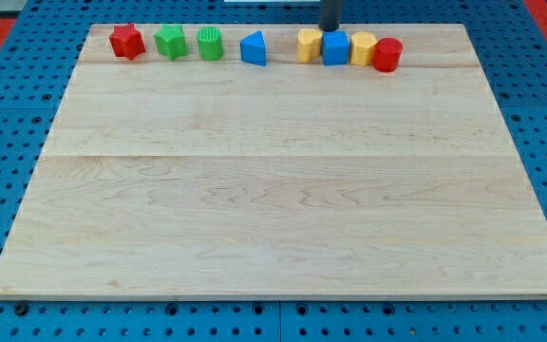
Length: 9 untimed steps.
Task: Place the red star towards the bottom left of the green star
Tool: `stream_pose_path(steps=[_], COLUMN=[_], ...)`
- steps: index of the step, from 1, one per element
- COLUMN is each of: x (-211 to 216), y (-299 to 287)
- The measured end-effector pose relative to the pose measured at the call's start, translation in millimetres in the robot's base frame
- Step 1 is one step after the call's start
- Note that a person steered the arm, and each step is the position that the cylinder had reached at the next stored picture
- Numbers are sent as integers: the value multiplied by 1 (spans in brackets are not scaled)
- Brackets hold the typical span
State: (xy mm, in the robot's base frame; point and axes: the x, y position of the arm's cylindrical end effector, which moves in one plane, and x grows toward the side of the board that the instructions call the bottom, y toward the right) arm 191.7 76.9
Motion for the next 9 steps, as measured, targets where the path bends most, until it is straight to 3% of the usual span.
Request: stream_pose_path(steps=[1,3,6,8,9], x=[0,0,0,0,3], y=[-43,-71,-299,-321,-292])
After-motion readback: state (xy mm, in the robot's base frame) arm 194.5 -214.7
